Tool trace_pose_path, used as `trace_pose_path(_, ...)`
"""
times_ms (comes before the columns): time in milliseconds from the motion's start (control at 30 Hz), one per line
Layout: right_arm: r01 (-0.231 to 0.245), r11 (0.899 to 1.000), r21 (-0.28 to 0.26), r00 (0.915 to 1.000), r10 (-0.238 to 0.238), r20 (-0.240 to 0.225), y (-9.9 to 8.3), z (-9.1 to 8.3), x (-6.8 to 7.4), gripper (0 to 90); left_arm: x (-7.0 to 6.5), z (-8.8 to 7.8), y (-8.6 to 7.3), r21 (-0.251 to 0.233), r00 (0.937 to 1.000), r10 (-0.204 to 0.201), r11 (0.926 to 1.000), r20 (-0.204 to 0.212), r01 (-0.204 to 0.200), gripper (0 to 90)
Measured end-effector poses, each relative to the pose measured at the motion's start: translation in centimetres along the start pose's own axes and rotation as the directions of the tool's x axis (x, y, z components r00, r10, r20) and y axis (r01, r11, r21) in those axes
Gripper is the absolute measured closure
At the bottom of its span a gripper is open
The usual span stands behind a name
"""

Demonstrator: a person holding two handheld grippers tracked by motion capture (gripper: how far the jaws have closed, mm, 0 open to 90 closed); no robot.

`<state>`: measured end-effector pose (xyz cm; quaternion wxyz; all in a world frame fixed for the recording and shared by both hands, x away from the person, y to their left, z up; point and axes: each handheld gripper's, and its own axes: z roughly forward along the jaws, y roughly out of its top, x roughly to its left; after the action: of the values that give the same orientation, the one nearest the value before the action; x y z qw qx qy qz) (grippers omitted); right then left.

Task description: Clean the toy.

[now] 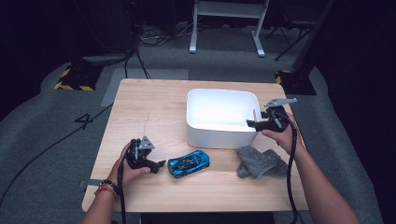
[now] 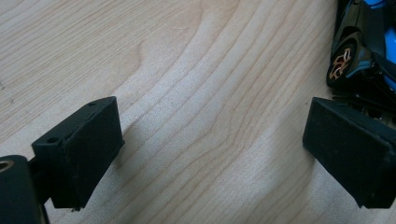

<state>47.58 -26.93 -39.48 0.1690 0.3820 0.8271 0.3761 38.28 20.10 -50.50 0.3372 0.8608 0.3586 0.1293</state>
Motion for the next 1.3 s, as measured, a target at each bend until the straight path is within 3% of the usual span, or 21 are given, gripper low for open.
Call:
trace_pose_path(533,-0.011,1.0,-0.001,0.9999,0.011,0.013,-0.3,-0.3,2.1,27.5,-0.1,0.0,0.0,0.0,1.0,-0.003,1.0,-0.002,0.003,4.9)
trace_pose_path(767,0.011,1.0,-0.006,0.9997,-0.011,0.021,-0.2,-0.3,2.3,27.5,-0.1,0.0,0.0,0.0,1.0,-0.005,1.0,0.0,0.005,4.6)
trace_pose_path(967,0.019,0.998,-0.058,0.9998,-0.019,0.008,0.3,-1.9,2.1,27.8,-0.1,0.0,0.0,0.0,1.0,-0.004,1.0,-0.001,0.004,4.6)
trace_pose_path(1300,0.062,0.994,-0.088,0.998,-0.06,0.02,0.4,-4.0,2.3,28.4,-0.1,0.0,0.0,0.0,1.0,-0.004,1.0,-0.001,0.004,4.6)
